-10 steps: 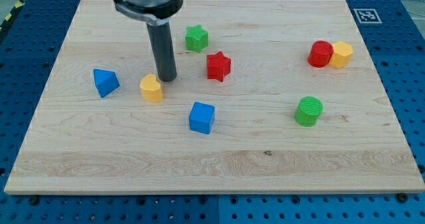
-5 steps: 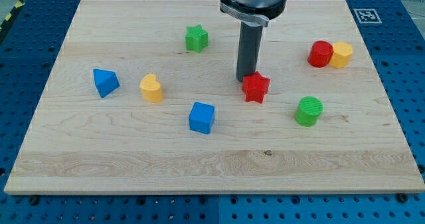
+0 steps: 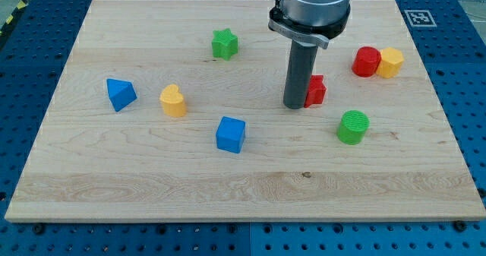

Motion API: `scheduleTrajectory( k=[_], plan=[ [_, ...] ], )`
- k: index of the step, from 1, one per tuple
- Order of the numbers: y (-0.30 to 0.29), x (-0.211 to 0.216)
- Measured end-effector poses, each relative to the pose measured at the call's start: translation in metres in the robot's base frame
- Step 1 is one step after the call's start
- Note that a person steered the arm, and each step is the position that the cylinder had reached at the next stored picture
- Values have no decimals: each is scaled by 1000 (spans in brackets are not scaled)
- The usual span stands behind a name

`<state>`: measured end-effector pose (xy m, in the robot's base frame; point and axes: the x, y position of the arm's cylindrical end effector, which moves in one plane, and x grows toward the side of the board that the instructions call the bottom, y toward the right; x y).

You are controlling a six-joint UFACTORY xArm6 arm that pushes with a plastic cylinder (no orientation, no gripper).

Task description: Push the red star to the right side of the board

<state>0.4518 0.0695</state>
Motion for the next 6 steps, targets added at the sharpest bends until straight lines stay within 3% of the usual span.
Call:
scheduleTrajectory(
  k=[1,2,4,6],
  plan=[
    [-34,-1],
    [-24,-19],
    [62,-20],
    [95,-19]
  ],
)
